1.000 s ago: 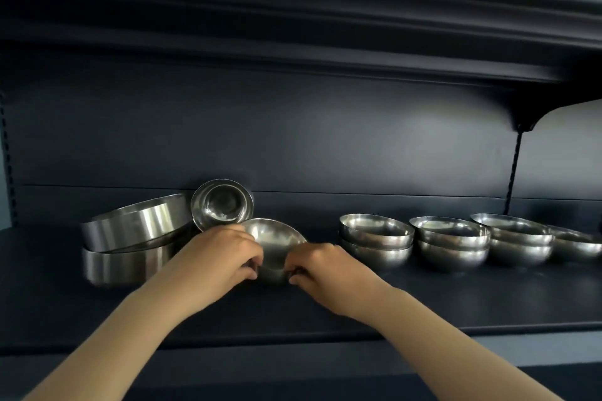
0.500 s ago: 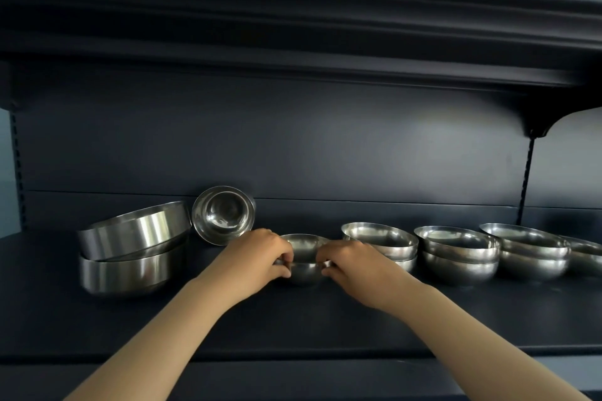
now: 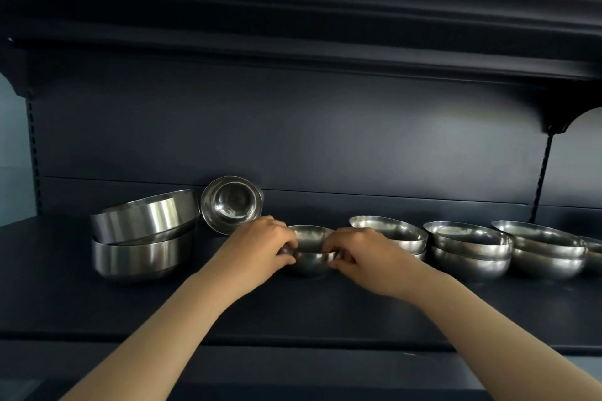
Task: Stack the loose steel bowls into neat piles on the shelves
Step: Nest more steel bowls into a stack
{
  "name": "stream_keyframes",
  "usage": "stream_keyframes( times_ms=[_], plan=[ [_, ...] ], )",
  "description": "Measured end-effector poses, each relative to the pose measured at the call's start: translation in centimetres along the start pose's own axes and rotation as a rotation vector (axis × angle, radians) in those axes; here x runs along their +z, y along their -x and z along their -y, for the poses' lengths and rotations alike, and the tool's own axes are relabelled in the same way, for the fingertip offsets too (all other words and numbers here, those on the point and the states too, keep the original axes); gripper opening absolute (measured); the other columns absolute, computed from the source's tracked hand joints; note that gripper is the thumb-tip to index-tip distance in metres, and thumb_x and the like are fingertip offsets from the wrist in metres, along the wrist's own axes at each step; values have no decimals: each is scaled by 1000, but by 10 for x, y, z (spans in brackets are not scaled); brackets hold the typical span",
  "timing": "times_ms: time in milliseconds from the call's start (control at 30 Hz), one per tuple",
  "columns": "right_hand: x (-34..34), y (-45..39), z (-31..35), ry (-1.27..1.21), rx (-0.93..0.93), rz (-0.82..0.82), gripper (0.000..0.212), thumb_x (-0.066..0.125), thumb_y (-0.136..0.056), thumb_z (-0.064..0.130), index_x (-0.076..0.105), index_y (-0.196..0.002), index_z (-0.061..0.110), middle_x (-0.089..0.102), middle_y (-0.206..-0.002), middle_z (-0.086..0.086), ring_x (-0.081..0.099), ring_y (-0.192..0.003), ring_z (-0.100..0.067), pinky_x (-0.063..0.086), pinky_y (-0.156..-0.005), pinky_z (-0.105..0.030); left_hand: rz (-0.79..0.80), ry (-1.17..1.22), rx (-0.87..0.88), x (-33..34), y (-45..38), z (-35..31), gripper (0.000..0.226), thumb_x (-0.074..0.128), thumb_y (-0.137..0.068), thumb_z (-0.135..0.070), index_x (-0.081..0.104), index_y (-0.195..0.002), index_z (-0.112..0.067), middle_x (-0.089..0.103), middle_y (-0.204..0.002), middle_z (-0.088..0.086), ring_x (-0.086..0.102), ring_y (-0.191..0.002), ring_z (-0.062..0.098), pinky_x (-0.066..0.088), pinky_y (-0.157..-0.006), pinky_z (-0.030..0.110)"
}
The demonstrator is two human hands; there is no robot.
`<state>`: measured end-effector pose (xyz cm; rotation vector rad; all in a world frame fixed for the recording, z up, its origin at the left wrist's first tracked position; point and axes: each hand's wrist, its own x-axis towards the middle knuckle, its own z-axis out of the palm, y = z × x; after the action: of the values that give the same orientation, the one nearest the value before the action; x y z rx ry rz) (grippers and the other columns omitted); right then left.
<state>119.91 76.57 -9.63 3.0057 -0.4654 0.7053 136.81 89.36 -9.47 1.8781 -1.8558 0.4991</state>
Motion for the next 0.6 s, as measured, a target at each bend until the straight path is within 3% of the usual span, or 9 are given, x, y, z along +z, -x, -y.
stream_keyframes(
  times_ms=[200,367,500,600],
  plan=[
    [-3,2,2,2,7,-36,15,57,-88,22,63,-101,23,54,-93,12,49,-76,-7,45,-73,-27,-63,-19,-24,7,5,-4,15,63,-87,-31,67,-101,-26,62,-97,-13,52,-93,4,44,-80,22],
    [2,2,0,-16,-10,-86,10,59,-87,22,64,-96,24,48,-84,18,46,-72,-3,36,-67,-17,-138,0,-49,18,7,-6,16,62,-88,-31,68,-102,-26,62,-98,-13,52,-93,3,45,-79,21],
    [9,0,-1,-58,1,-173,5,60,-87,26,64,-87,23,52,-80,15,48,-68,-3,38,-64,-18,-189,43,-53,25,6,-5,17,64,-86,-32,68,-101,-27,61,-97,-15,50,-88,-1,45,-77,19],
    [15,0,-2,-91,-10,-261,9,60,-88,27,64,-86,19,51,-79,14,48,-65,-4,33,-58,-11,-222,87,-66,27,6,-1,17,67,-83,-34,70,-98,-25,61,-92,-17,53,-87,-1,47,-77,22]
  ],
)
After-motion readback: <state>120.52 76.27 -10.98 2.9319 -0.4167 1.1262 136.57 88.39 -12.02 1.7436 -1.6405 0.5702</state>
